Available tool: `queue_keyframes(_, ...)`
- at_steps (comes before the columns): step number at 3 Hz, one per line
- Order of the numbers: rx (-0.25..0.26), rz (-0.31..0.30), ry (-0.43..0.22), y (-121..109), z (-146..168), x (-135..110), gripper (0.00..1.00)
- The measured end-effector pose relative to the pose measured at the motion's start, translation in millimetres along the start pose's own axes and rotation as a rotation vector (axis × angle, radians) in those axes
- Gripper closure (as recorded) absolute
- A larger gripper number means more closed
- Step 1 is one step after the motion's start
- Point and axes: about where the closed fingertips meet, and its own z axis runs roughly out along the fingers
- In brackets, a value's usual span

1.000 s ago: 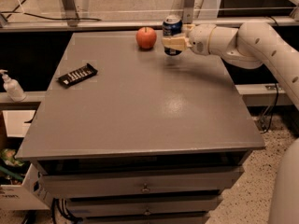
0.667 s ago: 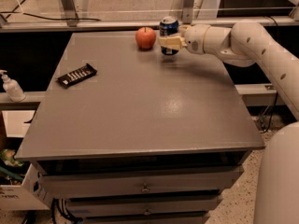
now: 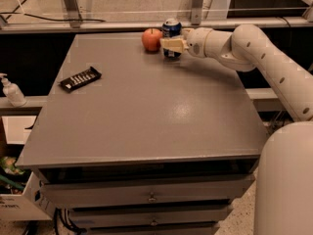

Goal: Move pepsi can near apple

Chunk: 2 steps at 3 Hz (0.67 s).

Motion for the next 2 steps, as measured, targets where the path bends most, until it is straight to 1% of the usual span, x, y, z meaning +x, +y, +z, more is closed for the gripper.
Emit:
queue_keyframes(1,0.005,0.012,-0.011,-0.9,9.5,3.2,1.00)
queue_keyframes(2,0.008,0.023,-0.013,-0.2,16.0,5.9,0.82)
